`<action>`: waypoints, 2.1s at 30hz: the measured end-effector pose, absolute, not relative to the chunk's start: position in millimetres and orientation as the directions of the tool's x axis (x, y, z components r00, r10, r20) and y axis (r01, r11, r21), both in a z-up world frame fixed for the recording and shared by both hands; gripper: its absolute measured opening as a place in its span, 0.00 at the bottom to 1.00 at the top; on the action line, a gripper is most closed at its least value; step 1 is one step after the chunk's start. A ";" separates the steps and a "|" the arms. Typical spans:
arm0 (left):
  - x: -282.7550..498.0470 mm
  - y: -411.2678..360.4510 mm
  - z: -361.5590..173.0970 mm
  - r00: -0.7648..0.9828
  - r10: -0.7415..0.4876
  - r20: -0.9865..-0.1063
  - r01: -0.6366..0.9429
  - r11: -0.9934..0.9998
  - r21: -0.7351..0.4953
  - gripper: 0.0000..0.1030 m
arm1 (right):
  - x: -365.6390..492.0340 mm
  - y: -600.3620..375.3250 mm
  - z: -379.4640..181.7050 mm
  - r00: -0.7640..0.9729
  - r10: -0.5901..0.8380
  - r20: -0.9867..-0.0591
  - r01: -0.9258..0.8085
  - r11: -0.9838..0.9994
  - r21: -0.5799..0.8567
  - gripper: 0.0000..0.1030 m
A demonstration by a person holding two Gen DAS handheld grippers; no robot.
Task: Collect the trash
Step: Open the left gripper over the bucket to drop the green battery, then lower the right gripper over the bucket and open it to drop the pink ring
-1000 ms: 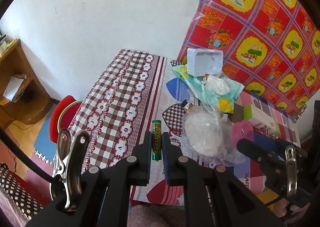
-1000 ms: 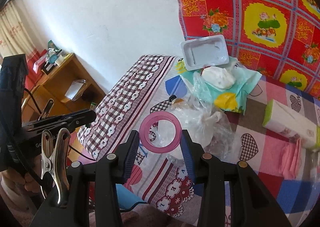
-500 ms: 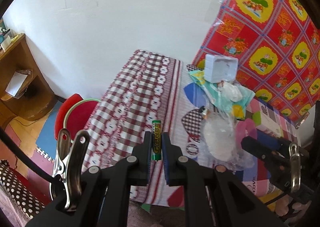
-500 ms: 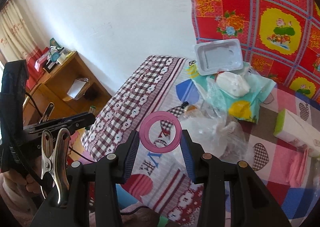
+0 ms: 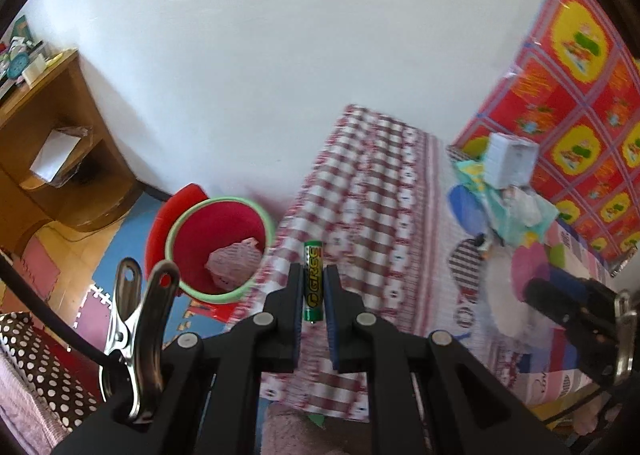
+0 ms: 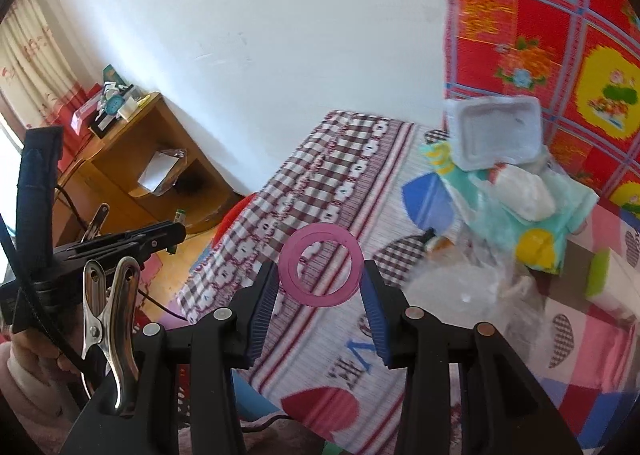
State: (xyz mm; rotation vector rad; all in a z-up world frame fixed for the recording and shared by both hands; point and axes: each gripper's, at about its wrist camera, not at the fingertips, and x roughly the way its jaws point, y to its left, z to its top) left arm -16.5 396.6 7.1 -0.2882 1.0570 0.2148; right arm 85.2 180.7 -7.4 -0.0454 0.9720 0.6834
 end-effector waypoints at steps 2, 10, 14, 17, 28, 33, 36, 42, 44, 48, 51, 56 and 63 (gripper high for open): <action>-16.8 410.1 2.2 0.468 0.045 -0.883 -0.329 0.936 -0.127 0.10 | 86.6 190.0 -8.5 0.367 0.515 -0.774 -0.558 0.788 0.259 0.42; -12.7 461.6 -19.1 0.440 0.055 -0.896 -0.384 0.914 -0.133 0.10 | 91.3 225.8 -11.8 0.343 0.518 -0.784 -0.577 0.775 0.259 0.42; -6.1 484.8 -36.2 0.417 0.040 -0.908 -0.402 0.904 -0.144 0.10 | 92.4 242.9 -12.3 0.335 0.519 -0.786 -0.586 0.769 0.257 0.42; -0.2 498.3 -50.6 0.402 0.020 -0.915 -0.404 0.901 -0.158 0.10 | 92.4 254.3 -14.1 0.329 0.516 -0.791 -0.589 0.767 0.255 0.42; 26.2 527.2 -93.5 0.363 -0.033 -0.931 -0.387 0.904 -0.183 0.10 | 95.9 279.5 -25.0 0.321 0.483 -0.815 -0.562 0.789 0.246 0.42; 37.1 537.6 -110.3 0.347 -0.041 -0.937 -0.377 0.909 -0.180 0.10 | 97.5 283.9 -27.8 0.325 0.467 -0.822 -0.543 0.804 0.242 0.42; 43.8 543.0 -118.2 0.342 -0.043 -0.939 -0.366 0.914 -0.175 0.10 | 98.1 285.2 -29.6 0.328 0.457 -0.827 -0.533 0.812 0.238 0.42; 54.7 551.0 -128.6 0.326 -0.029 -0.945 -0.360 0.920 -0.152 0.11 | 98.8 286.4 -32.1 0.330 0.439 -0.835 -0.517 0.825 0.229 0.42; 56.4 551.7 -129.9 0.321 -0.027 -0.947 -0.360 0.921 -0.149 0.13 | 99.0 286.3 -32.6 0.331 0.436 -0.837 -0.512 0.828 0.228 0.42; 55.3 551.8 -128.7 0.323 -0.025 -0.946 -0.367 0.918 -0.150 0.18 | 100.6 287.1 -34.4 0.329 0.431 -0.840 -0.506 0.832 0.229 0.42; 52.9 552.5 -124.9 0.330 -0.021 -0.944 -0.372 0.916 -0.151 0.21 | 101.1 290.7 -35.4 0.325 0.434 -0.840 -0.511 0.828 0.230 0.42; 43.6 556.2 -116.7 0.338 -0.015 -0.941 -0.395 0.905 -0.156 0.23 | 100.3 303.9 -37.0 0.306 0.448 -0.840 -0.541 0.808 0.233 0.42; 26.5 565.4 -102.8 0.348 0.024 -0.937 -0.448 0.883 -0.144 0.23 | 100.9 329.9 -33.8 0.281 0.477 -0.833 -0.597 0.766 0.238 0.42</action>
